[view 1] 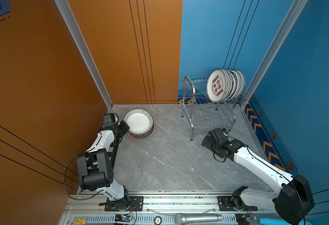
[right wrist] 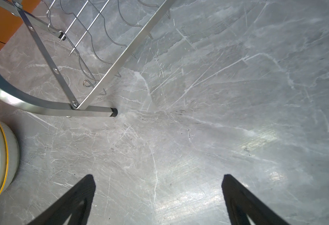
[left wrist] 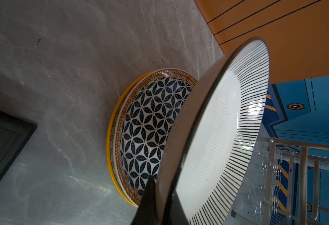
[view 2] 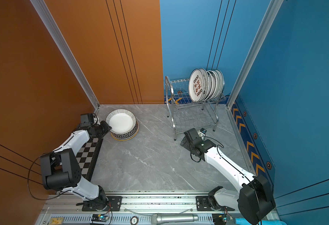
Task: Unload the plates from the dish rack
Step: Place the plate among the plates.
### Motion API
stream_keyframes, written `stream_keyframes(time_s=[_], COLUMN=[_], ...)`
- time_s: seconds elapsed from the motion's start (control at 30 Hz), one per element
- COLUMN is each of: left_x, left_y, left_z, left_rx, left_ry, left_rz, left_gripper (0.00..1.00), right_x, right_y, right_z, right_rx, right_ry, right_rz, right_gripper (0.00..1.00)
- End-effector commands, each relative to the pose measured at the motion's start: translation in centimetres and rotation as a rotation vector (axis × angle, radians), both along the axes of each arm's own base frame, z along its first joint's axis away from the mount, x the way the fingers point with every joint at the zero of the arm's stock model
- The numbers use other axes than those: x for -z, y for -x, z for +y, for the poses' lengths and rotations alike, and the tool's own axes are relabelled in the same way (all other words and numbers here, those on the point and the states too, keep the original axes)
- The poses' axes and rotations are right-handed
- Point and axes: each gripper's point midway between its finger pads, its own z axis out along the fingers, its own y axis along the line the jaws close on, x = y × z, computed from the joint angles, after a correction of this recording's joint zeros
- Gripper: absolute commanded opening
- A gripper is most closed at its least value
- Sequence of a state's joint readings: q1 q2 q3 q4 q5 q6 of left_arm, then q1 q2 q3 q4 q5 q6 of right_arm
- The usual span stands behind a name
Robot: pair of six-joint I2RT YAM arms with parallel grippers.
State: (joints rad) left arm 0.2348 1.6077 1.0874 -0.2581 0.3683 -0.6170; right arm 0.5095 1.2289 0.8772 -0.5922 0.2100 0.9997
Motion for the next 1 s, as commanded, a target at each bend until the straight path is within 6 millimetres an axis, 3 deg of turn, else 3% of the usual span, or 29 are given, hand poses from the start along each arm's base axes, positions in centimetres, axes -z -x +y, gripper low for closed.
stream_keyframes(time_s=[0.0, 0.47, 0.97], left_x=[-3.3, 0.0, 3.1], left_y=[-2.6, -4.2, -2.6], left_z=[-0.4, -1.1, -0.7], left_rx=[0.052, 0.085, 0.064], left_ry=[0.003, 0.003, -0.032], left_rz=[-0.136, -0.066, 0.082], left_gripper=[0.00, 0.00, 0.02], right_x=[0.7, -0.3, -0.6], right_y=[0.7, 0.5, 0.1], right_z=[-0.5, -0.2, 1.0], right_rx=[-0.028, -0.037, -0.081], right_ry=[0.048, 0.061, 0.044], right_rz=[0.047, 0.000, -0.011], right_gripper=[1.00, 1.00, 1.00])
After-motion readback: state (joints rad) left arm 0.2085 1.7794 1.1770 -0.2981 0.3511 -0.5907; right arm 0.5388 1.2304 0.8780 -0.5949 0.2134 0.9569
